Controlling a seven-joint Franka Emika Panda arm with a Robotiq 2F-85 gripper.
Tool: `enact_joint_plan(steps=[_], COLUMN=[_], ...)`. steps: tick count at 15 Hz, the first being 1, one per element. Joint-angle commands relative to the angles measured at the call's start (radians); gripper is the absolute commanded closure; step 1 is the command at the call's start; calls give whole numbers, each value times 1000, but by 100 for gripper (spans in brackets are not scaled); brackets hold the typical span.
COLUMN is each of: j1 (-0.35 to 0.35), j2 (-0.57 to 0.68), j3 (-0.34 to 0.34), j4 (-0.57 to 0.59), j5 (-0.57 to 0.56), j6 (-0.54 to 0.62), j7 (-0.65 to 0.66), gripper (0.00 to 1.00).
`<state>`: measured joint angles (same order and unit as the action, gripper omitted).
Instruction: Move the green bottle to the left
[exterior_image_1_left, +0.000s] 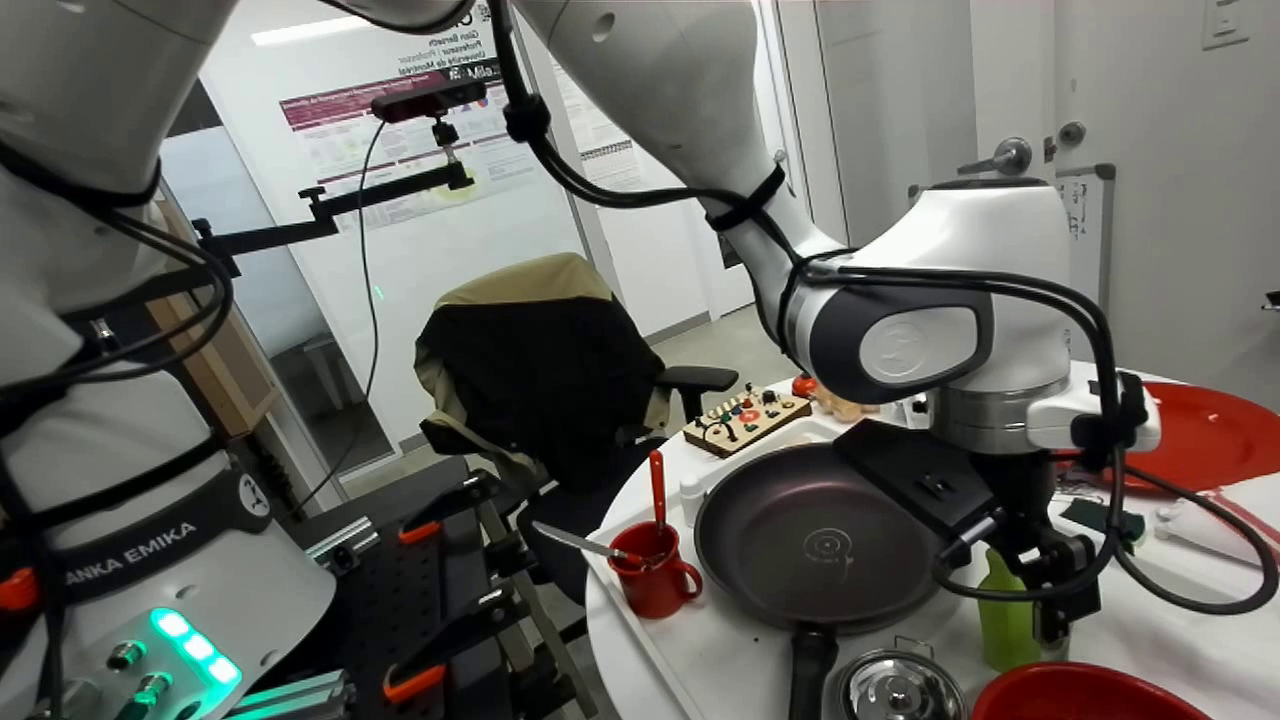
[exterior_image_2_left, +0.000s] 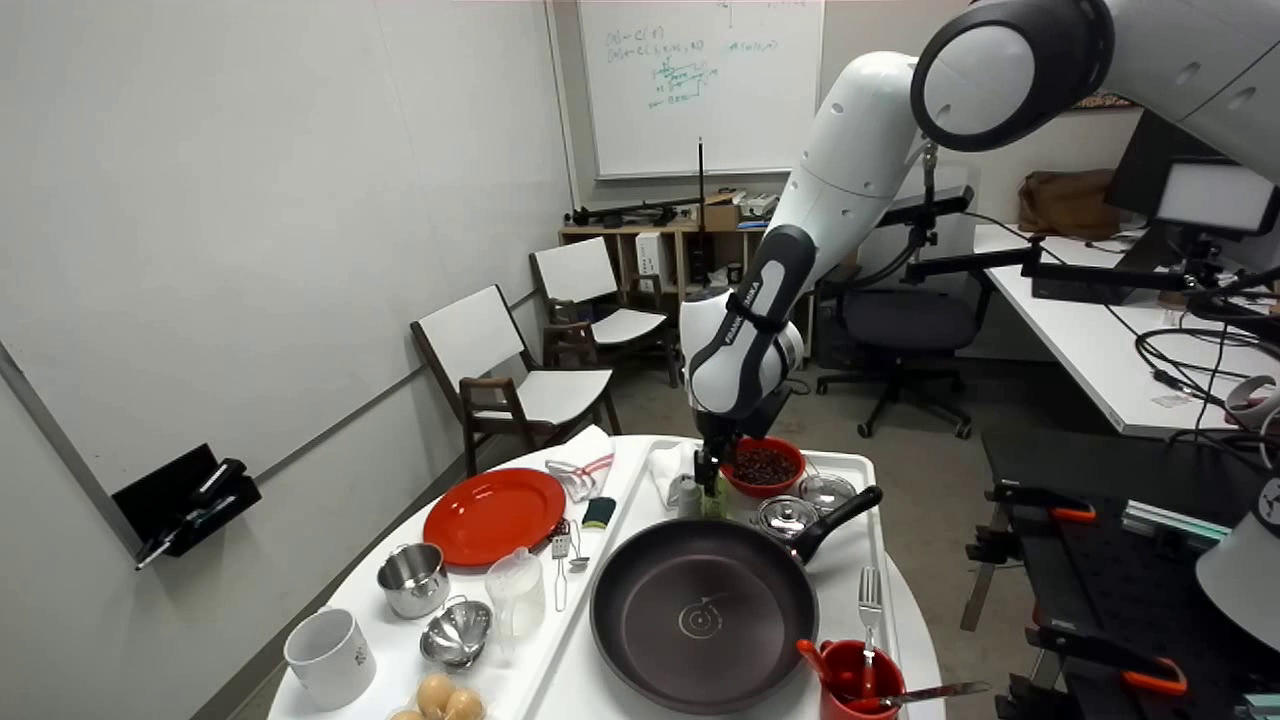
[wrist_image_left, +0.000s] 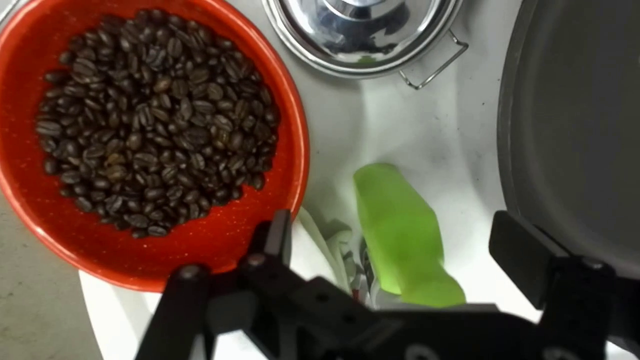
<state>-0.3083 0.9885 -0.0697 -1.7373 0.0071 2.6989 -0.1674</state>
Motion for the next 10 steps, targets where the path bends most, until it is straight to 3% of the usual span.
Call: enact_joint_plan(steps=[1, 2, 3, 5, 10], j1=[-6, -5, -6, -6, -3], j2=[31, 34, 36, 38, 40], j3=[5, 4, 5, 5, 4], j4=[43, 46, 47, 49, 49], j5=[-5, -5, -5, -5, -7], j6=[-20, -20, -19, -17, -15], j7=[-17, -16, -17, -19, -23], gripper=[0, 0, 25, 32, 69])
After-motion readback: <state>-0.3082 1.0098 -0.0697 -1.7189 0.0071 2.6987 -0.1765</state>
